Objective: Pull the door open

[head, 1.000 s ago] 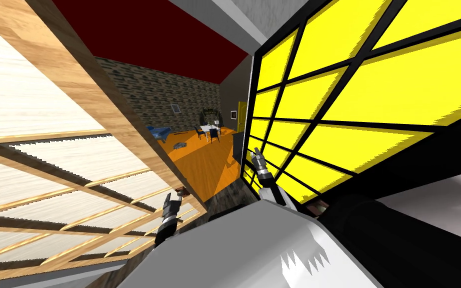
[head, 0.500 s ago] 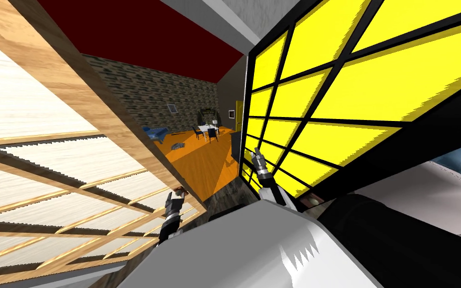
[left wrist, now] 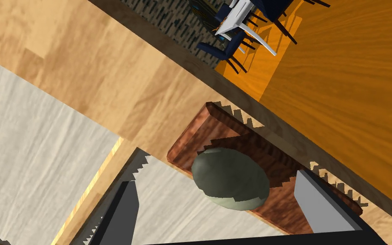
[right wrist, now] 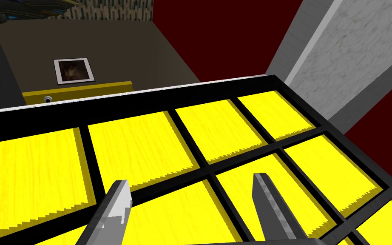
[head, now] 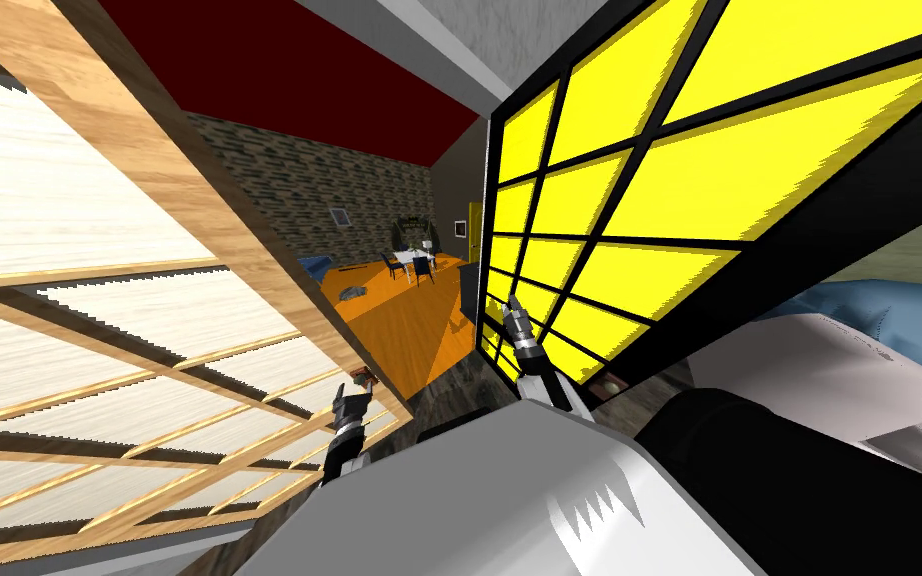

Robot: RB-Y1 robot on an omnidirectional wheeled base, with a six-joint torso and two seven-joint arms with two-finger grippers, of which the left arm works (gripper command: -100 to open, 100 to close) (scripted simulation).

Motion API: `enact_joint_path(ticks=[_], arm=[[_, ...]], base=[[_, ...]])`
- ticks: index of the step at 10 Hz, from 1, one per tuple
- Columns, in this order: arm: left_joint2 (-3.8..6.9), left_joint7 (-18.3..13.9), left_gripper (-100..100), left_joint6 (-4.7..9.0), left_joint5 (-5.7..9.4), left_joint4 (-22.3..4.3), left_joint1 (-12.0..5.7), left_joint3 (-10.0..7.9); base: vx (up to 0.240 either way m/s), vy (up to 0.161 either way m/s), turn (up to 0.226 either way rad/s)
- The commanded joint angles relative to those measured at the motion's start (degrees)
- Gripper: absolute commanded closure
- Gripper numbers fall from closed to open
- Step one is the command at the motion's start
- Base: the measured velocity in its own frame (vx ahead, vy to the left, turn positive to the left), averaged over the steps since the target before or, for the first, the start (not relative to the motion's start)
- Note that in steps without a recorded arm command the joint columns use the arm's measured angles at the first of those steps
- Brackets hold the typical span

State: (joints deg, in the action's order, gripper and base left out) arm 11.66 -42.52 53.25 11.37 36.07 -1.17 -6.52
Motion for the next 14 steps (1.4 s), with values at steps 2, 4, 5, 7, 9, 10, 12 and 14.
enact_joint_path(ticks=[2, 4, 5, 7, 9, 10, 12, 14], arm=[[-0.23, -3.1, -100, -0.43, 1.10, 0.1, -0.29, 0.42], [-0.65, -6.9, -100, -1.05, 3.03, 0.1, -0.91, 1.14], [-0.65, -7.8, -100, -1.05, 3.03, 0.1, -0.91, 1.14], [-1.07, -11.4, -100, -1.67, 4.95, 0.0, -1.53, 1.86], [-1.27, -14.4, -100, -1.97, 5.88, 0.0, -1.84, 2.22], [-1.27, -14.7, -100, -1.97, 5.88, 0.0, -1.84, 2.22], [-1.67, -18.4, -100, -2.56, 7.71, 0.0, -2.43, 2.90], [-1.86, -21.4, -100, -2.84, 8.59, 0.0, -2.72, 3.23]], base=[[-0.055, 0.017, -0.030], [-0.062, 0.015, -0.058], [-0.056, 0.016, -0.026], [-0.074, 0.025, -0.057], [-0.065, 0.020, -0.033], [-0.046, 0.007, -0.020], [-0.066, 0.015, -0.057], [-0.063, 0.014, -0.023]])
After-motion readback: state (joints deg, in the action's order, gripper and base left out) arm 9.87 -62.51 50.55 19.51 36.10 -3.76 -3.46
